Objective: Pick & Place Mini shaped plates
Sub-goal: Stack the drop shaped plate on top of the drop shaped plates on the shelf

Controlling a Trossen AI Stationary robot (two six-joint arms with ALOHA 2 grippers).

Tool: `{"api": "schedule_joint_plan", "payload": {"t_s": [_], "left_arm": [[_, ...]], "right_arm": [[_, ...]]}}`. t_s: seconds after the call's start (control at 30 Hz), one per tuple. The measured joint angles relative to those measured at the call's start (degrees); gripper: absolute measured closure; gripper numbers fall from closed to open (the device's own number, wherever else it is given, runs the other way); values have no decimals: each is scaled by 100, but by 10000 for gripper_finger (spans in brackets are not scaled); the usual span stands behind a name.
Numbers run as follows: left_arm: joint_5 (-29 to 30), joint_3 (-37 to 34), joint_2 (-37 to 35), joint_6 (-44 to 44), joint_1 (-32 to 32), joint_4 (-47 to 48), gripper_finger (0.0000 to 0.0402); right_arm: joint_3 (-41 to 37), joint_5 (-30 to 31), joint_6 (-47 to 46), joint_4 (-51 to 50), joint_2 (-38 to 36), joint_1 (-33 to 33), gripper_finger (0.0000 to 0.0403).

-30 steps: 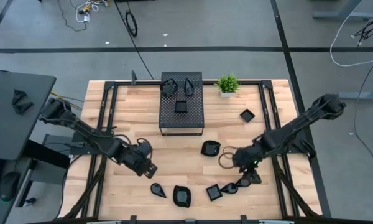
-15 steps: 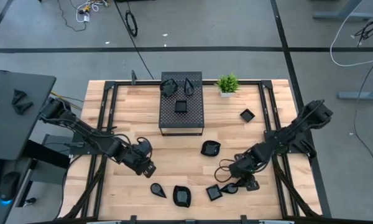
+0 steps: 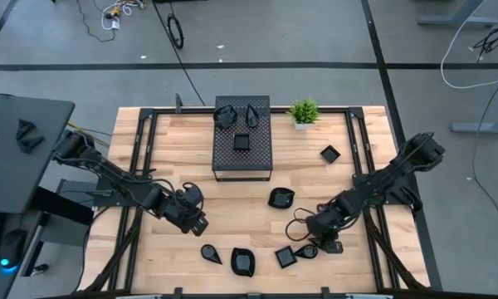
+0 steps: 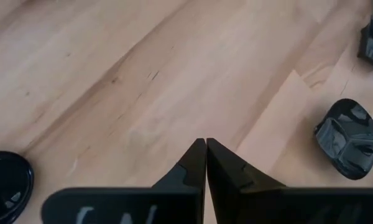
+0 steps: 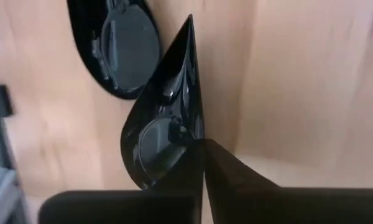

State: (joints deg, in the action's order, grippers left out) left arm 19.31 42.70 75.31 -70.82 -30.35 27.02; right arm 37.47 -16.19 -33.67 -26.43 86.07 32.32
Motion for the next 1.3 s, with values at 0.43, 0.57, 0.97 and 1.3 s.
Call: {"api": "schedule_joint_plan", "payload": {"t_s": [0.43,0.57,0.97,1.3], "left_arm": [[-25,272,-9,1045,602,-2,388],[-20,454,-9,1747,883,5,388],[-135,1053,-11,2656,1133,-13,388],[-124,1152,-11,2498,1117,-15,388]], "right_arm": [[417,291,-3451,-158,-1434,-388,399],[1042,1009,-3888,-168,-1561,-693,401],[3569,2293,-2695,-943,-768,-2917,402],[4887,2245,-619,-912,728,-4924,403]]}}
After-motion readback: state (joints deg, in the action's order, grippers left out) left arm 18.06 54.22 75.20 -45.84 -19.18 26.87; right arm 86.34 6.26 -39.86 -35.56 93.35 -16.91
